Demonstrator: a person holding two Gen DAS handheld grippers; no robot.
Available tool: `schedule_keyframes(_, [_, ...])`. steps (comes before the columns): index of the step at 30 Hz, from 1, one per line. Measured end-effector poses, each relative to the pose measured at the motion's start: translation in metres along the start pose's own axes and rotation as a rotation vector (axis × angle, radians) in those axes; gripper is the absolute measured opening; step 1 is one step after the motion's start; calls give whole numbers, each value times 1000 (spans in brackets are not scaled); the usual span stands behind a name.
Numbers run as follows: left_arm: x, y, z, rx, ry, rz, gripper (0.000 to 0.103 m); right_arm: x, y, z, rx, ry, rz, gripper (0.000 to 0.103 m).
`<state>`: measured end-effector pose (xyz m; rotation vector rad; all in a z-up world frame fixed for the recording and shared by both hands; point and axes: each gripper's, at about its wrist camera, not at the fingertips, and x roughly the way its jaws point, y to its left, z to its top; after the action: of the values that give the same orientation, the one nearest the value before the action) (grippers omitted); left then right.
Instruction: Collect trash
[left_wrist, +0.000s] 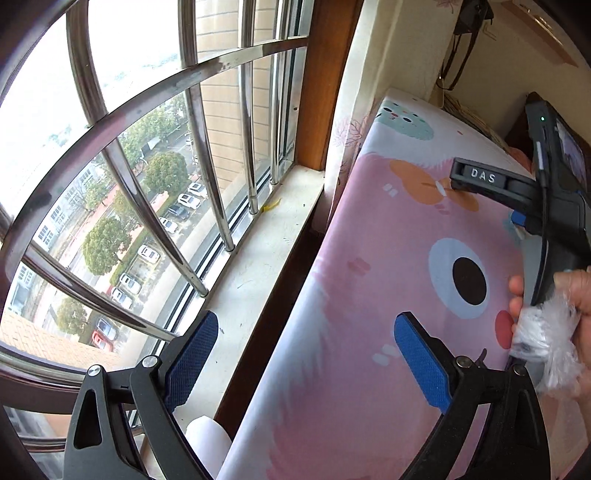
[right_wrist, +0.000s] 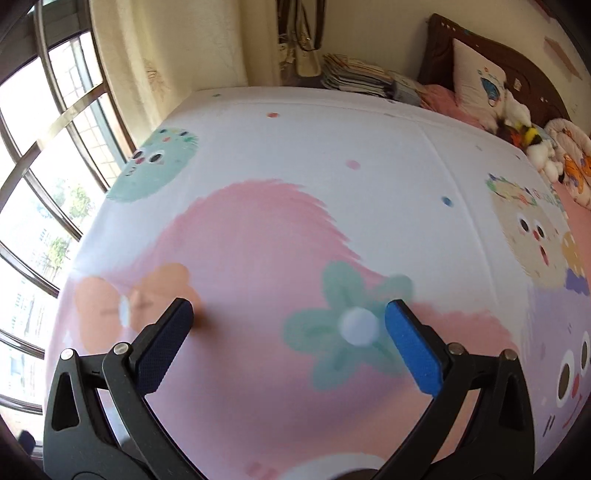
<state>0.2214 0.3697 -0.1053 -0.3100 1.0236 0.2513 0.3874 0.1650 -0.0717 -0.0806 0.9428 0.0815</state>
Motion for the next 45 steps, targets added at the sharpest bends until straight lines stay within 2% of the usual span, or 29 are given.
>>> schedule_keyframes(3, [-2, 5, -2, -31, -9, 2, 98, 7, 32, 11, -26, -23, 18, 103])
schedule_keyframes(6, [-8, 10, -5, -56, -32, 0, 98, 10, 48, 15, -19, -28, 12, 103])
schedule_keyframes(11, [-12, 11, -8, -73, -49, -1, 98, 12, 49, 15, -15, -29, 14, 103])
schedule_keyframes(19, [-7, -4, -6, -40, -70, 11, 98, 12, 48, 15, -15, -29, 14, 103])
schedule_keyframes(26, [7, -5, -3, -71, -66, 7, 98, 12, 48, 15, -15, -29, 14, 103])
schedule_keyframes(34, [20, 16, -3, -214, -6, -133, 98, 13, 47, 15, -15, -29, 14, 103])
schedule_keyframes(45, [23, 17, -4, -222, -4, -149, 98, 13, 48, 15, -15, -29, 14, 103])
